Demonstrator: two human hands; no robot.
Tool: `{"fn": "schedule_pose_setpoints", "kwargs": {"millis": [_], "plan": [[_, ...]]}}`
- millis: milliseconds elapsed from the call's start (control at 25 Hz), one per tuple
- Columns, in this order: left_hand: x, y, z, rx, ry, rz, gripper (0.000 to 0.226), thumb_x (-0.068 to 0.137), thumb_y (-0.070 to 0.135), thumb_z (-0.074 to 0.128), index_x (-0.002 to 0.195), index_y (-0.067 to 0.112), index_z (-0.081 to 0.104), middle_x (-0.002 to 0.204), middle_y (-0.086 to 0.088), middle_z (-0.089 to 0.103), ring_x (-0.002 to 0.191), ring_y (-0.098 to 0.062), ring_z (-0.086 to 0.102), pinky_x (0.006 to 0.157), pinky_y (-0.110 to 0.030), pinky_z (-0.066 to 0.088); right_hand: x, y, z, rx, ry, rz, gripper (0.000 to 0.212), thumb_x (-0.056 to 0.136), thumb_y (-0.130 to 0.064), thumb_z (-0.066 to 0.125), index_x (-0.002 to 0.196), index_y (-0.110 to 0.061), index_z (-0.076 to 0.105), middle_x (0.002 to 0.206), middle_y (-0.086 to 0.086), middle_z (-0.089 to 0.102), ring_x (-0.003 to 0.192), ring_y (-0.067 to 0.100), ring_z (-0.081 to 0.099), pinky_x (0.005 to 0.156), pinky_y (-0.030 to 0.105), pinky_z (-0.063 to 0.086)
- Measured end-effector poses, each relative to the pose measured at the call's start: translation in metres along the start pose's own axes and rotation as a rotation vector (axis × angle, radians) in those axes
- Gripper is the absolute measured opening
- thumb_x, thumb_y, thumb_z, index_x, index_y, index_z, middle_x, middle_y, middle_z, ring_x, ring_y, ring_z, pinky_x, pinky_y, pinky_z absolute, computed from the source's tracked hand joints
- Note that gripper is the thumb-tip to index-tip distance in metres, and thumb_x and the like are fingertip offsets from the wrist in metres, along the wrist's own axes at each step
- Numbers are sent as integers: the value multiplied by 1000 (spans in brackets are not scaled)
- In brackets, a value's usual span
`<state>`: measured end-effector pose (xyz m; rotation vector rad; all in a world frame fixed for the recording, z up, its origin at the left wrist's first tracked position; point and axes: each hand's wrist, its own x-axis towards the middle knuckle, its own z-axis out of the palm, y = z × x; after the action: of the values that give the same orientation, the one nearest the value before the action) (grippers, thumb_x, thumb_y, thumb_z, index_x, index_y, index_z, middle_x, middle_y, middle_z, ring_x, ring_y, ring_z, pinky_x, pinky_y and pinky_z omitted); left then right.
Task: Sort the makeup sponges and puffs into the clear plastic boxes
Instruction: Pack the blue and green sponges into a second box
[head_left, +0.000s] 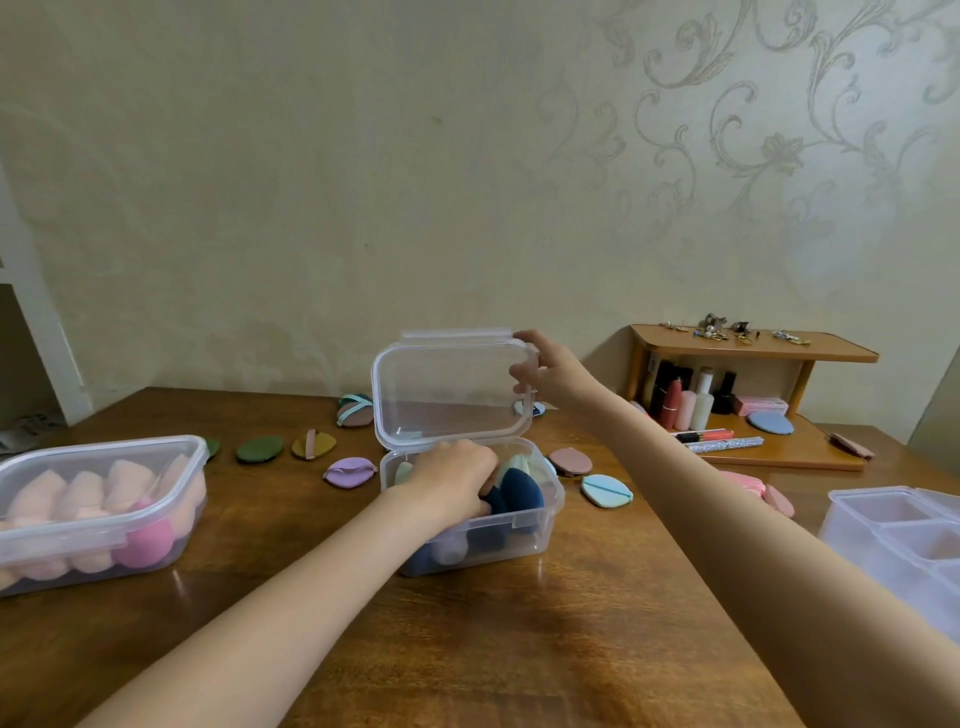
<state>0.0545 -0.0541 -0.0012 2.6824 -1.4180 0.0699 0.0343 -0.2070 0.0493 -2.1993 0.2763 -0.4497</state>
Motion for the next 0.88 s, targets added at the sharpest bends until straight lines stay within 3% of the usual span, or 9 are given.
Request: {"fn": "schedule_pose_setpoints", "kwargs": {"millis": [120, 200, 280, 400, 480, 520, 680, 760, 880], "plan": [[0, -6, -5, -89, -54, -26, 15, 87, 30, 61, 88, 16, 57, 96, -4, 61, 93, -20, 60, 80, -29, 49, -13, -7, -13, -173, -86, -98, 19, 92, -6, 48, 105, -9, 63, 104, 9, 66, 93, 27, 64, 89, 45, 53], [-14, -13, -12, -260, -57, -20, 22, 90, 34, 57, 102, 16, 63, 106, -2, 65, 96, -14, 59, 84, -27, 50, -28, -12, -18, -327, -179, -140, 23, 94, -14, 49, 112, -6, 61, 93, -2, 62, 89, 19, 60, 80, 34, 52], [-39, -20, -18, -355, -6, -3, 25, 93, 32, 51, 112, 20, 63, 113, 4, 65, 101, -8, 58, 87, -22, 48, -45, -13, -18, -474, -260, -155, 30, 95, -22, 49, 121, -9, 56, 103, 2, 63, 93, 17, 58, 79, 25, 48], [-92, -26, -27, -347, 363, 13, 16, 91, 22, 57, 100, 22, 69, 98, 9, 69, 91, -3, 63, 70, -4, 40, -68, -11, -13, -577, -336, -174, 39, 92, -27, 56, 129, -17, 52, 125, 5, 59, 102, 14, 54, 84, 24, 41], [-112, -36, -30, -352, 680, 59, 12, 85, 9, 63, 89, 18, 71, 87, 5, 71, 80, -8, 67, 64, -6, 44, -80, -7, -7, -678, -360, -175, 51, 88, -27, 61, 136, -21, 46, 135, 3, 54, 114, 17, 53, 91, 27, 42], [-116, -43, -29, -350, 736, 48, 13, 84, 7, 63, 91, 15, 71, 91, 4, 70, 83, -9, 66, 64, -7, 46, -86, -6, -4, -728, -367, -184, 56, 87, -27, 63, 139, -22, 42, 139, 2, 51, 119, 18, 52, 96, 28, 43], [-113, -46, -5, -245, 405, -40, 40, 89, 24, 59, 129, 22, 55, 136, 10, 51, 125, -5, 47, 105, -22, 39, -111, 3, 10, -883, -387, -241, 69, 88, -27, 62, 147, -23, 25, 153, 4, 32, 134, 22, 41, 108, 36, 38], [-115, -42, 6, -145, 297, -34, 49, 90, 32, 57, 137, 26, 45, 146, 12, 41, 135, -4, 36, 110, -23, 31, -123, 13, 18, -926, -363, -243, 75, 90, -31, 58, 150, -23, 13, 159, 4, 13, 144, 23, 22, 114, 37, 27], [-115, -37, 7, -106, 299, -35, 55, 88, 42, 58, 139, 26, 43, 147, 11, 41, 135, -5, 37, 107, -24, 35, -130, 20, 25, -821, -338, -171, 80, 89, -46, 53, 150, -25, 6, 160, 2, 1, 148, 20, 3, 118, 38, 16]]}}
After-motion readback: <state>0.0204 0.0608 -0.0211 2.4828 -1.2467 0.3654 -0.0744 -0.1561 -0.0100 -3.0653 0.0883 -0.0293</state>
